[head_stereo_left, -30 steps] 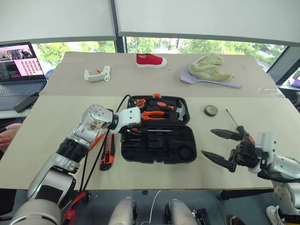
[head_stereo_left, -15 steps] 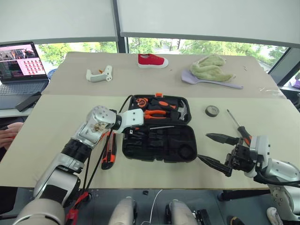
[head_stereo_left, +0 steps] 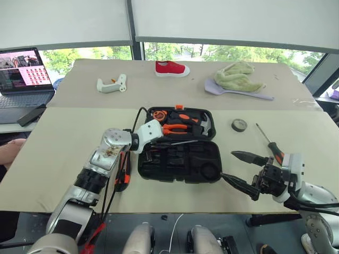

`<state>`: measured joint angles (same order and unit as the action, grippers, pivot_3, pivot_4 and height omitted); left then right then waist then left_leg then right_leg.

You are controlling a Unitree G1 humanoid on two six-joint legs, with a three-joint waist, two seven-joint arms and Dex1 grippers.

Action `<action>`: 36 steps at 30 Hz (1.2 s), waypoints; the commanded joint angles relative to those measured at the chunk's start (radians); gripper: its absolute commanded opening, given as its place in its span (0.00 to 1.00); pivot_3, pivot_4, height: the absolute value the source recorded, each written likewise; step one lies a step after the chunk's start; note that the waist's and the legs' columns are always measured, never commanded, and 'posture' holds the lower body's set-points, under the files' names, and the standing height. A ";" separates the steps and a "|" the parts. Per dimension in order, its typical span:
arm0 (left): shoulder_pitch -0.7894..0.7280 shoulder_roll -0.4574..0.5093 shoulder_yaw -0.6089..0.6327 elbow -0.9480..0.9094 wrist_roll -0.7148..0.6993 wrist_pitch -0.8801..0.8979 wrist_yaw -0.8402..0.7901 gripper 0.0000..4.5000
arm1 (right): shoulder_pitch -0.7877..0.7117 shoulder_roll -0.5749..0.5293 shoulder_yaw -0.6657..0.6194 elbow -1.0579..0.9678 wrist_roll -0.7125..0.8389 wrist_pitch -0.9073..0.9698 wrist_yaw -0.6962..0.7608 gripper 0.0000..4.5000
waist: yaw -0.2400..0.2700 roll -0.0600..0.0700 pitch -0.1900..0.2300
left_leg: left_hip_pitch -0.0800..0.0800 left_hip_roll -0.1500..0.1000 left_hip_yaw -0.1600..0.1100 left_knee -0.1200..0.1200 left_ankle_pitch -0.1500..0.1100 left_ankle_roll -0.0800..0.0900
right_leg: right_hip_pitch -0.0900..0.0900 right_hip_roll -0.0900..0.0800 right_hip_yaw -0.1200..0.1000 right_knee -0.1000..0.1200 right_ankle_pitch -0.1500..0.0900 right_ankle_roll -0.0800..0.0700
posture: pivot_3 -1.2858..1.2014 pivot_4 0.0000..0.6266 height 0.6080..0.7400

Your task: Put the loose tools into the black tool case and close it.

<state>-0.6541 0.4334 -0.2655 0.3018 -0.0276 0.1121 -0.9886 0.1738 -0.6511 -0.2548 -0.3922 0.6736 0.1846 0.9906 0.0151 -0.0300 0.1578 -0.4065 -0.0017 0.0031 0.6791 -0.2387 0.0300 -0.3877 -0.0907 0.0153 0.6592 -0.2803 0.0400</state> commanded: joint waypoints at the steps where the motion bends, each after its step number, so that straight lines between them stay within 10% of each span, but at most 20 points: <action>1: 0.003 -0.011 -0.011 0.020 0.022 -0.037 0.018 0.01 | 0.013 0.006 -0.029 -0.037 0.021 -0.002 -0.005 1.00 | 0.000 0.000 0.000 | 0.000 0.000 0.000 0.000 0.000 0.000 | 0.000 0.000 0.000 0.000 0.000 0.000 | 0.52 0.24 1.00; 26: -0.002 -0.060 -0.087 0.171 0.059 -0.032 -0.090 0.01 | 0.034 0.039 -0.014 -0.035 0.002 -0.019 -0.016 1.00 | 0.005 0.003 -0.002 | 0.003 0.000 0.000 0.000 0.000 0.000 | 0.004 0.000 0.000 -0.001 0.000 0.000 | 0.52 0.24 1.00; 31: 0.033 -0.083 0.183 -0.006 -0.321 -0.105 -0.238 0.01 | 0.059 0.057 -0.094 -0.020 0.021 -0.030 -0.052 1.00 | -0.003 0.003 -0.002 | 0.000 0.000 0.000 0.000 0.000 0.000 | 0.001 0.000 0.000 -0.001 0.000 0.001 | 0.52 0.24 1.00; 36: 0.135 0.097 0.266 -0.187 -0.429 0.002 -0.346 0.01 | 0.150 0.070 -0.254 0.043 -0.003 -0.096 -0.062 1.00 | -0.009 0.004 -0.002 | 0.000 0.001 0.000 -0.002 0.000 0.000 | -0.001 0.001 0.000 -0.001 0.000 0.000 | 0.52 0.24 1.00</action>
<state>-0.5701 0.4984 -0.0266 0.2055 -0.4037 0.0924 -1.2952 0.3041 -0.5887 -0.4227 -0.3682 0.6706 0.1407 0.9336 0.0065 -0.0263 0.1559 -0.4049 -0.0005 0.0030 0.6764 -0.2389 0.0302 -0.3871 -0.0904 0.0162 0.6581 -0.2801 0.0402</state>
